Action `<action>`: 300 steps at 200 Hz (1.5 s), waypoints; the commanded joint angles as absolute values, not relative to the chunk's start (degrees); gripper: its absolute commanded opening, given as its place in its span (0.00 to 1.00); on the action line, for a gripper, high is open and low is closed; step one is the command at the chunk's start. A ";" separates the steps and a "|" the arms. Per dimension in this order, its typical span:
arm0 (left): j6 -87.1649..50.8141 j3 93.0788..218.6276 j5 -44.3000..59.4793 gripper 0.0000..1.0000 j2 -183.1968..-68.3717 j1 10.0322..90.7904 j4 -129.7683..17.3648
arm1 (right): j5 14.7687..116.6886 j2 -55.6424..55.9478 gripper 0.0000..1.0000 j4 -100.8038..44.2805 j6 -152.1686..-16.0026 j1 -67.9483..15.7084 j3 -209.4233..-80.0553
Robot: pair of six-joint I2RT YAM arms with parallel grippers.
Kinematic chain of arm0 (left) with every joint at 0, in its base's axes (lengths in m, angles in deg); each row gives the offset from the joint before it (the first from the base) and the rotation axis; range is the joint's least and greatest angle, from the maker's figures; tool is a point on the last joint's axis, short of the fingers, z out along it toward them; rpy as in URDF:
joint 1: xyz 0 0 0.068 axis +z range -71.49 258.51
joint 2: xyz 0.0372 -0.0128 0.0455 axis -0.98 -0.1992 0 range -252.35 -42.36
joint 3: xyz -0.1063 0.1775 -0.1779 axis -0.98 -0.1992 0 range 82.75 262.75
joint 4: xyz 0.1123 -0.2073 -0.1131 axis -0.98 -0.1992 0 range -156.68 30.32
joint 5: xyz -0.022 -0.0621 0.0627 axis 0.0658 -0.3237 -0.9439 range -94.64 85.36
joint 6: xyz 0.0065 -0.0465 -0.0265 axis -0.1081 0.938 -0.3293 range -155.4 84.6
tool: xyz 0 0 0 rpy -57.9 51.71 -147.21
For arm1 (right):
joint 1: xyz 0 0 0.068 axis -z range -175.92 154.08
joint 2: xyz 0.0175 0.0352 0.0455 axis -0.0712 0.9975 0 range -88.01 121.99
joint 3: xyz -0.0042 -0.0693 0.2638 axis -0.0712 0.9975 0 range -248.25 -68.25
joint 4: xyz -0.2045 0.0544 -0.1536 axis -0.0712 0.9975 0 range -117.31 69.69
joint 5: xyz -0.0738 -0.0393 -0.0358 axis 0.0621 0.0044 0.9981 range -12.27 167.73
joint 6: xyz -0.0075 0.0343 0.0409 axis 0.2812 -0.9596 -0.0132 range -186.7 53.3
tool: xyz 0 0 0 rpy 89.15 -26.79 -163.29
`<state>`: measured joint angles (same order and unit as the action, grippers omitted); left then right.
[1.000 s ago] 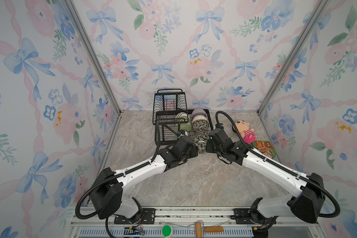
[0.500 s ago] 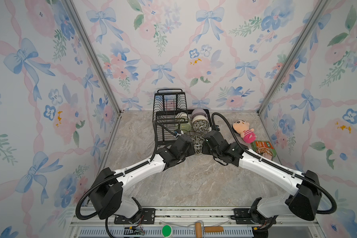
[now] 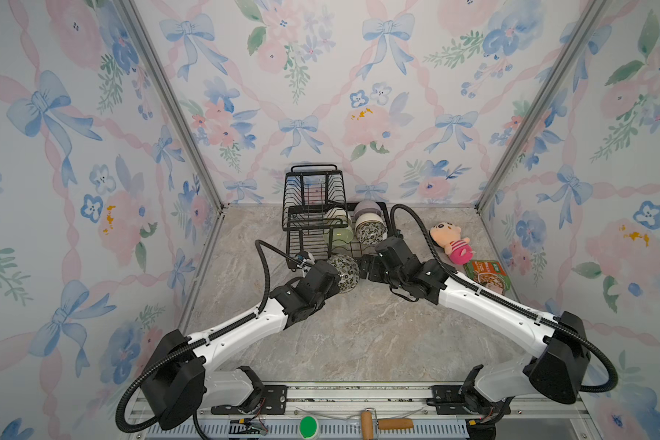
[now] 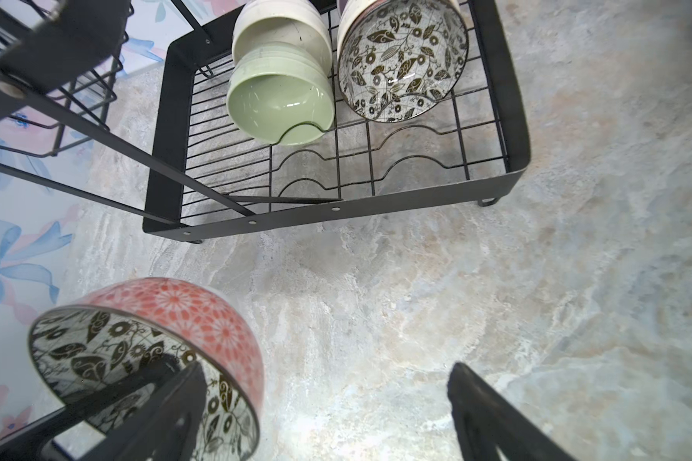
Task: Load bowls into a dish rack
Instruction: Pick up the bowl from the bottom-center of the table.
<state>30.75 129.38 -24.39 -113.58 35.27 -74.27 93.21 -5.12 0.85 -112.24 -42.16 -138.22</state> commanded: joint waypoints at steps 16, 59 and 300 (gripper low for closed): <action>31.62 126.24 -31.36 0.00 -108.14 38.45 -73.48 | 94.46 -7.06 0.96 0.63 -115.86 -41.35 -139.98; 26.74 122.81 -36.19 0.00 -105.16 39.40 -71.32 | 90.88 -11.48 0.96 -5.17 -129.68 -36.74 -133.92; -0.25 131.87 -40.85 0.00 -125.30 29.32 -47.73 | 85.80 -4.42 0.96 -27.42 -182.48 -37.99 -128.11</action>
